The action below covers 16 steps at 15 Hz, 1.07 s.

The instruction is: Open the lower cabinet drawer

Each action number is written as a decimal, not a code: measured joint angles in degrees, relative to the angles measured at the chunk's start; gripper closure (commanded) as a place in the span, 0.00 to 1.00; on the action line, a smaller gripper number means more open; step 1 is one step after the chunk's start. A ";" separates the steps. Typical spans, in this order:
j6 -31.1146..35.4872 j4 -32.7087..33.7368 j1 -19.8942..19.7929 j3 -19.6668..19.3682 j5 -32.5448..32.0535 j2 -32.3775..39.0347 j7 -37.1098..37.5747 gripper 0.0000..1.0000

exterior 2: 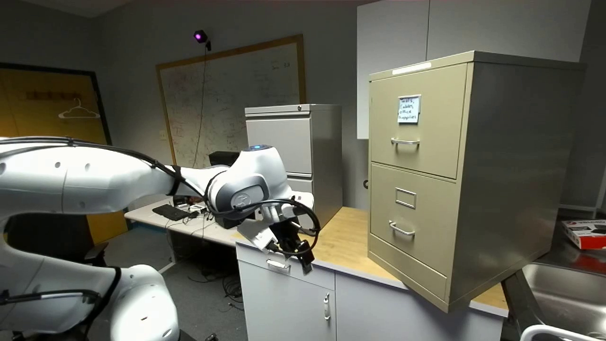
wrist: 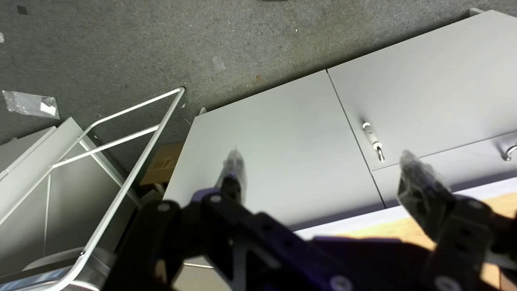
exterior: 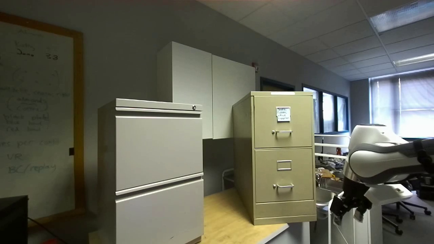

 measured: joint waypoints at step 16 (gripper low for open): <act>7.56 16.85 0.53 1.62 10.08 18.16 10.61 0.00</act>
